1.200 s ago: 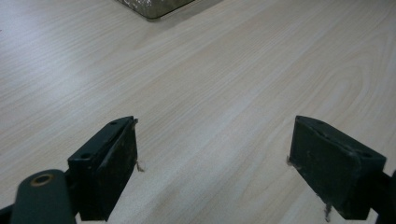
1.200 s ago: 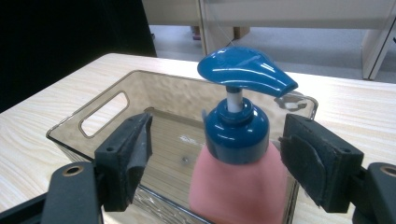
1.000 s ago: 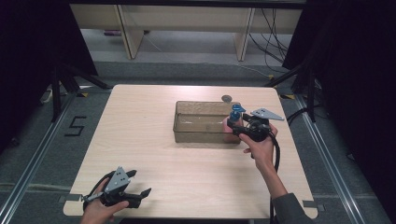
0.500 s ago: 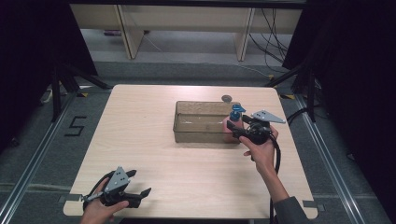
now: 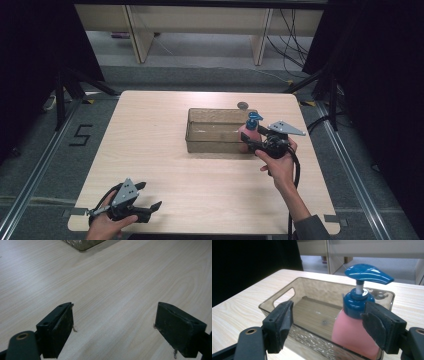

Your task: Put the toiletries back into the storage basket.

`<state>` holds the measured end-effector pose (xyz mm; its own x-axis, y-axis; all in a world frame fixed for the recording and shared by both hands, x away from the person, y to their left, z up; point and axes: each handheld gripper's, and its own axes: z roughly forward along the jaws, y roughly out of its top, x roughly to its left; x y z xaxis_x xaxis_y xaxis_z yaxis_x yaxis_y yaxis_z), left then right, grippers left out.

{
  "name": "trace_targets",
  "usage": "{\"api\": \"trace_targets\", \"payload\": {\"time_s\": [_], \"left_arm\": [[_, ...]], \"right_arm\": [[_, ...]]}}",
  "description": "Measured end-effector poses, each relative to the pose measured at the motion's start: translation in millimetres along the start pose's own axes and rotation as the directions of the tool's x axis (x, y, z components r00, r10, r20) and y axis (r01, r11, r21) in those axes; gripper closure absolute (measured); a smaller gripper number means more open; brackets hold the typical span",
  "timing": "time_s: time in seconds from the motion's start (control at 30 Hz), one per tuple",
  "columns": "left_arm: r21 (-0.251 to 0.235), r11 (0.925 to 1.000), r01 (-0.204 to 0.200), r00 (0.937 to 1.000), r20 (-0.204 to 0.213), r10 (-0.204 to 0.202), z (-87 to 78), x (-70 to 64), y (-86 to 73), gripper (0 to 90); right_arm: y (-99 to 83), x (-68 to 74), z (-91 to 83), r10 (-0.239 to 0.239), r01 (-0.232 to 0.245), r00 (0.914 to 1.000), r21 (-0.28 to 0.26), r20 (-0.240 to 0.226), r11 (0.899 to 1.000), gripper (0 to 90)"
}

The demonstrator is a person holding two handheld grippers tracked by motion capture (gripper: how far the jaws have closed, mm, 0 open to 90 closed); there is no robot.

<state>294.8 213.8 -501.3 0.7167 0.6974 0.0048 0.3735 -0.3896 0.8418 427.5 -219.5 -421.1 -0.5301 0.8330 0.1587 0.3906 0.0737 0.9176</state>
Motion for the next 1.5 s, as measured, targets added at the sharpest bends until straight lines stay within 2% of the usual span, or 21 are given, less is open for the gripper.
{"api": "trace_targets", "payload": {"time_s": [0.07,0.13,0.17,0.27,0.3,0.37,0.43,0.47,0.53,0.6,0.67,0.77,0.87,0.9,1.1,1.13,1.17,1.2,1.37,1.47,1.5], "left_arm": [[-0.001,1.0000,0.000,1.0000,-0.002,0.000,-0.2,-0.5,-0.5,14.8],[0.000,1.0000,-0.005,1.0000,0.001,0.005,-0.1,0.5,0.0,14.8],[-0.002,1.0000,-0.002,1.0000,-0.001,0.002,0.0,0.0,-0.2,14.9],[-0.001,1.0000,-0.001,1.0000,-0.001,0.001,-0.2,-0.5,-0.4,14.8],[0.000,1.0000,-0.008,1.0000,-0.003,0.008,-0.1,0.4,0.0,14.8],[0.003,0.9999,-0.014,0.9999,-0.004,0.014,-0.5,0.7,-0.1,14.9],[-0.003,1.0000,0.001,1.0000,-0.001,-0.001,-0.1,-0.5,-0.4,14.9],[0.003,0.9999,-0.010,0.9999,-0.004,0.010,-0.4,0.6,0.0,14.8],[0.002,0.9999,-0.014,0.9999,-0.005,0.014,-0.3,0.8,0.1,14.9],[-0.001,1.0000,-0.001,1.0000,-0.001,0.001,-0.2,-0.5,-0.5,14.8],[0.002,0.9999,-0.010,0.9999,-0.004,0.010,-0.4,0.6,-0.1,14.9],[-0.003,1.0000,0.001,1.0000,-0.001,-0.001,-0.2,-0.6,-0.3,14.9],[-0.003,1.0000,0.000,1.0000,0.000,0.000,-0.1,-0.4,-0.3,14.8],[-0.004,1.0000,0.000,1.0000,-0.001,0.000,-0.1,-0.2,-0.1,14.8],[0.000,1.0000,-0.001,1.0000,0.001,0.001,0.0,0.0,-0.3,14.9],[-0.005,1.0000,0.005,1.0000,0.002,-0.005,0.2,-0.8,-0.4,14.8],[-0.005,1.0000,0.005,1.0000,0.002,-0.005,0.2,-0.8,-0.4,14.9],[-0.005,1.0000,0.004,1.0000,0.003,-0.004,0.3,-0.7,-0.2,14.8],[-0.005,1.0000,0.005,1.0000,0.002,-0.005,0.3,-0.7,-0.4,14.9],[-0.005,1.0000,0.004,1.0000,0.002,-0.004,0.4,-0.5,-0.3,14.9],[-0.005,1.0000,0.005,1.0000,-0.001,-0.005,0.4,-0.8,-0.5,14.8]], "right_arm": [[-1.0,2.0,-0.2,0.008,-0.008,1.0000,0.005,-0.005,1.000,25.9],[-1.8,3.0,-0.5,-0.019,0.019,0.9998,0.002,-0.004,1.000,25.9],[-1.7,4.7,-1.2,0.005,-0.004,0.9998,0.018,-0.017,1.000,25.9],[-2.8,5.2,-0.8,-0.009,0.009,0.9998,0.001,-0.018,1.000,25.9],[-3.9,8.9,-1.7,0.023,-0.023,0.9995,0.015,-0.021,1.000,25.9],[-4.8,8.2,-0.7,0.006,-0.006,0.9993,0.006,-0.036,1.000,25.9],[-5.1,8.0,-2.3,-0.019,0.019,0.9996,0.009,-0.021,1.000,25.9],[-5.6,10.0,-2.6,0.008,-0.007,0.9992,0.019,-0.040,1.000,25.9],[-6.8,11.3,-2.7,0.017,-0.017,0.9987,0.009,-0.048,1.000,25.8],[-7.4,11.1,-3.2,-0.007,0.007,0.9991,0.004,-0.041,1.000,25.9],[-8.1,13.8,-4.8,0.016,-0.016,0.9989,0.018,-0.044,1.000,25.8],[-9.6,13.9,-4.4,-0.004,0.004,0.9988,0.010,-0.049,1.000,25.7],[-10.2,16.4,-6.1,0.022,-0.021,0.9982,0.017,-0.055,1.000,25.7],[-10.9,14.6,-5.8,-0.009,0.009,0.9985,0.005,-0.055,1.000,25.4],[-11.8,18.2,-8.6,0.034,-0.032,0.9972,0.023,-0.067,0.999,25.3],[-13.1,16.3,-6.8,-0.004,0.004,0.9983,0.004,-0.058,1.000,25.1],[-12.9,17.6,-8.4,0.006,-0.005,0.9988,0.030,-0.050,1.000,25.0],[-13.6,18.4,-8.6,0.017,-0.015,0.9972,0.029,-0.073,0.999,24.8],[-16.1,19.2,-9.6,-0.008,0.009,0.9975,0.025,-0.071,1.000,24.4],[-17.1,21.3,-10.4,0.009,-0.006,0.9967,0.032,-0.081,0.999,24.3],[-18.5,21.4,-10.1,-0.012,0.013,0.9966,0.017,-0.082,1.000,24.3]]}}
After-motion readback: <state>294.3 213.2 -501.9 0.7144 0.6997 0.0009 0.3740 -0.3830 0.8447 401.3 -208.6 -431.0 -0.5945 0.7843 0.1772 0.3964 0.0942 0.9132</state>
